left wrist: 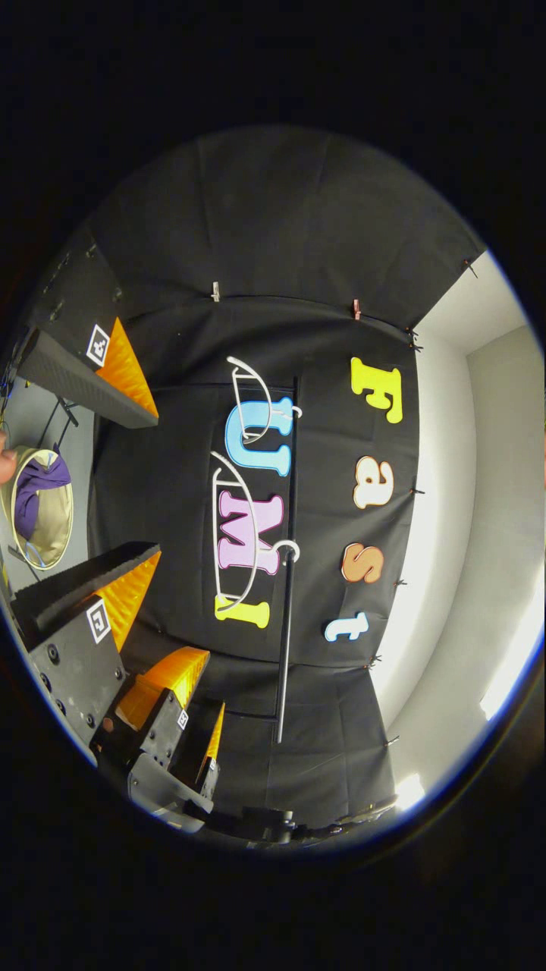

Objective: Grasp the clothes on the hanger with both hands and then place them into the laundry hamper below.

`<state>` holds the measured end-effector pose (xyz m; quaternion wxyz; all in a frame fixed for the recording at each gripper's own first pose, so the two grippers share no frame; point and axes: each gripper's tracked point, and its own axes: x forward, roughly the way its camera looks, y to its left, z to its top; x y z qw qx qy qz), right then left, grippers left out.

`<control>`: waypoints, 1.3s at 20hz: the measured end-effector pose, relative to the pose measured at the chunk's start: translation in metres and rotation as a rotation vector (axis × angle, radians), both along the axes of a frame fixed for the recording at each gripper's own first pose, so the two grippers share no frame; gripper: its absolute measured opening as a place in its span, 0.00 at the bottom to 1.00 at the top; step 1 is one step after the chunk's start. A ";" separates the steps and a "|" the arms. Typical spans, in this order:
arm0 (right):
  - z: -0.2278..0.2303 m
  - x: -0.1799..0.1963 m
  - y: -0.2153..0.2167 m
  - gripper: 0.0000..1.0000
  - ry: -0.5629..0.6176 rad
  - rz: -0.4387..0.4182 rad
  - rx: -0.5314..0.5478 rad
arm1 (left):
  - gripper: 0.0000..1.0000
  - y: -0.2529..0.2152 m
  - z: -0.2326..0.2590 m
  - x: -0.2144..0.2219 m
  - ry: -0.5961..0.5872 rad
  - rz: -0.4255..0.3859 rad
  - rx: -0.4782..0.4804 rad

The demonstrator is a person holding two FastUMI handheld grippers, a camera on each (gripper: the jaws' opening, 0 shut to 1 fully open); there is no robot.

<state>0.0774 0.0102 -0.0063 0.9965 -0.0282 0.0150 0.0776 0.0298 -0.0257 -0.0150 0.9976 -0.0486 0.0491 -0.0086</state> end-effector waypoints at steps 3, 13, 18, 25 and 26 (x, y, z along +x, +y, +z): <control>-0.001 0.000 0.000 0.96 0.003 -0.004 -0.004 | 0.92 -0.001 -0.003 0.000 0.010 -0.005 0.008; -0.002 0.003 0.006 0.98 0.002 0.004 -0.016 | 0.95 -0.006 -0.008 0.007 0.025 -0.016 0.023; -0.005 0.005 0.008 0.96 0.012 0.009 -0.022 | 0.95 -0.005 -0.009 0.008 0.031 -0.017 0.022; -0.006 0.002 0.010 0.98 0.015 0.002 -0.023 | 0.95 -0.003 -0.009 0.006 0.034 -0.016 0.021; -0.007 0.001 0.010 0.98 0.015 -0.001 -0.025 | 0.95 -0.003 -0.010 0.004 0.033 -0.017 0.021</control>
